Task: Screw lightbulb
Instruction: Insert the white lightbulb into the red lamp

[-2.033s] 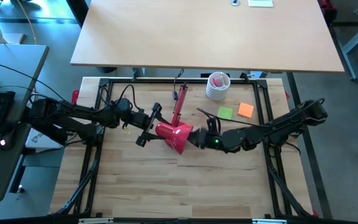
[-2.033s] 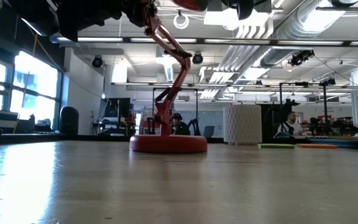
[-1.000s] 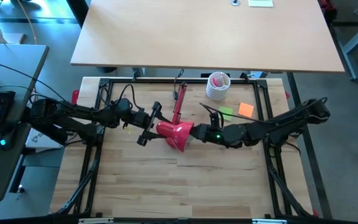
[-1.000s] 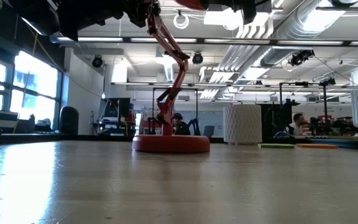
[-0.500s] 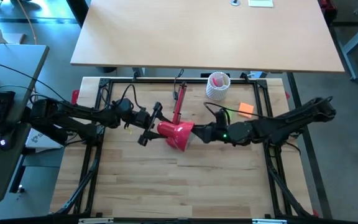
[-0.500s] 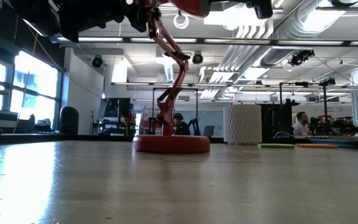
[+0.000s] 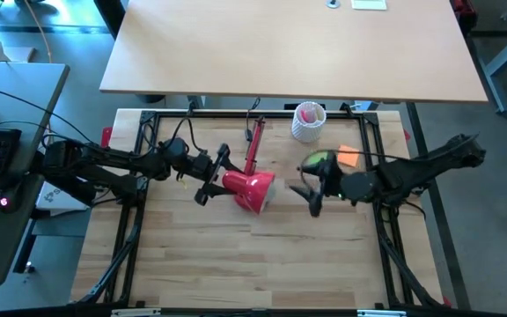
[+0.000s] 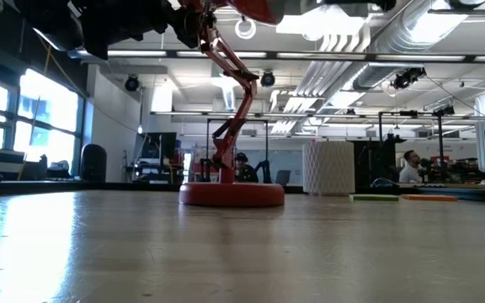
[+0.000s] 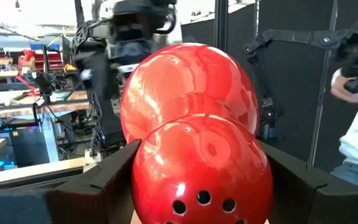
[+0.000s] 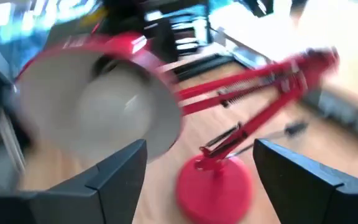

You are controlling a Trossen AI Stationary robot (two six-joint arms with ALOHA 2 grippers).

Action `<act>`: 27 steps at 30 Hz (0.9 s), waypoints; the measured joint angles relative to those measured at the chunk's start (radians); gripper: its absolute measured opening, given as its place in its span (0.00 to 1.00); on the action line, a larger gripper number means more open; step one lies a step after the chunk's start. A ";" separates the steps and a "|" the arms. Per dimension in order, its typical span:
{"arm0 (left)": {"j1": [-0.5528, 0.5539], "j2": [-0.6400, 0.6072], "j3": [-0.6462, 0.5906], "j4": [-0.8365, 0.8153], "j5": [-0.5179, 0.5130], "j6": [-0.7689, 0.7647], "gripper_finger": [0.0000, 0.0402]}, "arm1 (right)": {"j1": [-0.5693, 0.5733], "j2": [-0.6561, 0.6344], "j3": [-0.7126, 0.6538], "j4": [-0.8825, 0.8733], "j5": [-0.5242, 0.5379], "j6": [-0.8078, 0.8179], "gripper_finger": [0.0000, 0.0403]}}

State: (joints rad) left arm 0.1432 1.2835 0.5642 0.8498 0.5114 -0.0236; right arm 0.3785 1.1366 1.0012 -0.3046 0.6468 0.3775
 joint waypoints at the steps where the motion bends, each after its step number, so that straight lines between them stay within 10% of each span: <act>1: 0.003 0.000 0.000 0.003 -0.001 -0.011 0.63 | 0.022 0.004 0.000 -0.001 0.002 -0.098 0.72; 6: 0.017 0.000 -0.001 0.016 -0.004 -0.052 0.63 | 0.103 0.088 0.000 -0.002 0.016 -0.597 0.72; 14: 0.020 0.000 -0.001 0.019 -0.026 -0.110 0.63 | 0.206 0.235 -0.002 0.140 0.372 -1.128 0.72; 27: 0.020 0.000 -0.001 0.023 -0.052 -0.136 0.63 | 0.162 0.252 -0.002 0.458 0.188 -1.521 0.72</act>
State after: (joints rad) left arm 0.1631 1.2835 0.5636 0.8728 0.4597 -0.1599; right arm 0.5402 1.3891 0.9997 0.1531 0.8351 -1.1431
